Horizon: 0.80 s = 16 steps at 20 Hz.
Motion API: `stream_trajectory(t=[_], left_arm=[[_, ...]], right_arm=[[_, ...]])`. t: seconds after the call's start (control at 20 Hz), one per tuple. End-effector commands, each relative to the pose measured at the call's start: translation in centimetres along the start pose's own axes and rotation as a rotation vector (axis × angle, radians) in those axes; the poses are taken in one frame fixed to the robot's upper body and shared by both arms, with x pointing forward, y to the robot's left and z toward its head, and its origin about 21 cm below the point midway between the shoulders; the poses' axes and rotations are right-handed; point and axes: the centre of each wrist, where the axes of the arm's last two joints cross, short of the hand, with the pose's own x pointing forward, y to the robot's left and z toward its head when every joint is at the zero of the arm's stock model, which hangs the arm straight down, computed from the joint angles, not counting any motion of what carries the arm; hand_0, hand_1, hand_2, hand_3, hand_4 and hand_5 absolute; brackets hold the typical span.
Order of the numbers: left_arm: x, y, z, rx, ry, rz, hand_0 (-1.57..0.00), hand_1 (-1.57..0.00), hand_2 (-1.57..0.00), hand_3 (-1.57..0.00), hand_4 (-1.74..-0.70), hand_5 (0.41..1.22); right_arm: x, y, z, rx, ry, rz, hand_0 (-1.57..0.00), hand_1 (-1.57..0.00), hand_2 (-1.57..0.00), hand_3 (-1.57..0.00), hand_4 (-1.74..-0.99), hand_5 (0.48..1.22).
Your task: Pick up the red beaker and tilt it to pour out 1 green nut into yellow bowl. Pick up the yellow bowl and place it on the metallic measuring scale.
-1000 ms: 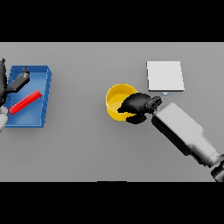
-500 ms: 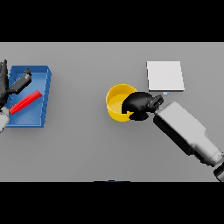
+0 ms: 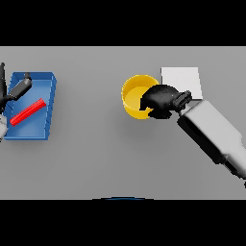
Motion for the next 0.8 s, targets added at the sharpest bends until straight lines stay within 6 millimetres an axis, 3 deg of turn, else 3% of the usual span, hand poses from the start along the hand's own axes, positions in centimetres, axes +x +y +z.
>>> stream_trajectory(t=[0.0, 0.15, 0.2, 0.45, 0.75], left_arm=[[0.1, 0.1, -0.1, -0.001, 0.005, -0.002, 0.00, 0.00, 0.00, 0.00, -0.74, 0.697], [0.1, 0.1, 0.1, 0.001, -0.006, 0.013, 0.00, 0.00, 0.00, 0.00, -0.75, 0.697], [0.2, 0.1, 0.2, 0.000, 0.004, 0.011, 0.00, 0.00, 0.00, 0.00, -0.74, 0.700], [0.2, 0.1, 0.1, 0.001, 0.019, 0.001, 0.00, 0.00, 0.00, 0.00, -0.74, 0.710], [0.4, 0.1, 0.3, -0.002, 0.007, 0.000, 0.00, 0.00, 0.00, 0.00, -0.73, 0.697]], right_arm=[[-0.1, -0.3, 0.2, -0.014, 0.011, -0.002, -1.57, -1.57, -1.44, -1.26, -1.739, 1.220], [-0.5, -0.8, 0.0, -0.043, 0.031, -0.027, -1.57, -1.57, -1.44, -1.38, -1.740, 1.220], [-0.7, -1.1, -0.2, -0.048, 0.050, -0.042, -1.57, -1.57, -1.47, -1.35, -1.740, 1.220], [-4.7, -2.1, 1.7, -0.124, 0.163, -0.060, -1.57, -1.57, -1.52, -1.23, -1.741, 1.221], [-9.5, -1.5, 2.9, -0.177, 0.267, -0.109, -1.57, -1.57, -1.50, -1.18, -1.741, 1.221]])
